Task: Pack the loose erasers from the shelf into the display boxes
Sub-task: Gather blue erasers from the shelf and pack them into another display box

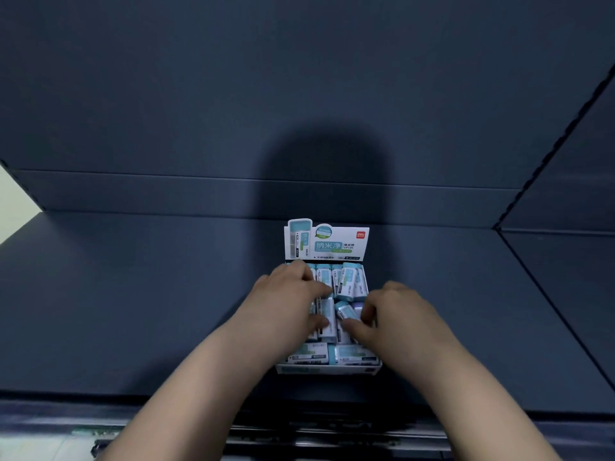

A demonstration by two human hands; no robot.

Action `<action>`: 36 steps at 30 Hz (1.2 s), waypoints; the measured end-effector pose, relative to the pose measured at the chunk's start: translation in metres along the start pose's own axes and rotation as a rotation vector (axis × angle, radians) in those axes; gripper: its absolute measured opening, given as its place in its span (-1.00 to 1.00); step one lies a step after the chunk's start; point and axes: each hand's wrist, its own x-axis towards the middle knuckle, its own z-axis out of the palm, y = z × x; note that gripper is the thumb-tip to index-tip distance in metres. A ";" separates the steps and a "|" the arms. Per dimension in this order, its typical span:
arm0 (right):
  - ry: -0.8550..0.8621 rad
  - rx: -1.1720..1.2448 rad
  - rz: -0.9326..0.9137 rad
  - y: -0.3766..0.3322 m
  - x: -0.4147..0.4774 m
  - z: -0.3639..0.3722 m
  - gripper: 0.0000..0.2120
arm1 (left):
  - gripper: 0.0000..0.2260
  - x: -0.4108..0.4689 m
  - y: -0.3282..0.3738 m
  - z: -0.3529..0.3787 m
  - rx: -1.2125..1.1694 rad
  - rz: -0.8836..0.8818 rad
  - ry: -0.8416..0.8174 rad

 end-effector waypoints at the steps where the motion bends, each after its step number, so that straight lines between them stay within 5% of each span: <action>1: 0.008 -0.023 -0.004 -0.002 0.001 0.001 -0.65 | -0.55 0.000 0.000 0.000 -0.001 0.003 -0.009; 9: 0.056 -0.099 -0.001 -0.007 0.002 0.007 -0.70 | -0.63 -0.002 0.000 0.005 -0.016 -0.028 -0.042; 20: -0.035 0.093 0.025 0.003 0.002 0.005 -0.72 | -0.65 -0.006 0.004 0.007 -0.062 -0.031 0.035; 24: 0.133 0.122 -0.010 0.019 0.019 -0.007 -0.86 | -0.68 -0.006 0.004 0.006 -0.048 0.020 0.089; 29: -0.006 0.083 -0.061 0.016 0.041 -0.009 -0.61 | -0.47 -0.005 0.008 0.005 0.157 0.078 0.006; 36: -0.073 0.074 -0.040 0.010 0.053 -0.009 -0.46 | -0.46 -0.009 0.009 0.007 0.158 0.078 0.036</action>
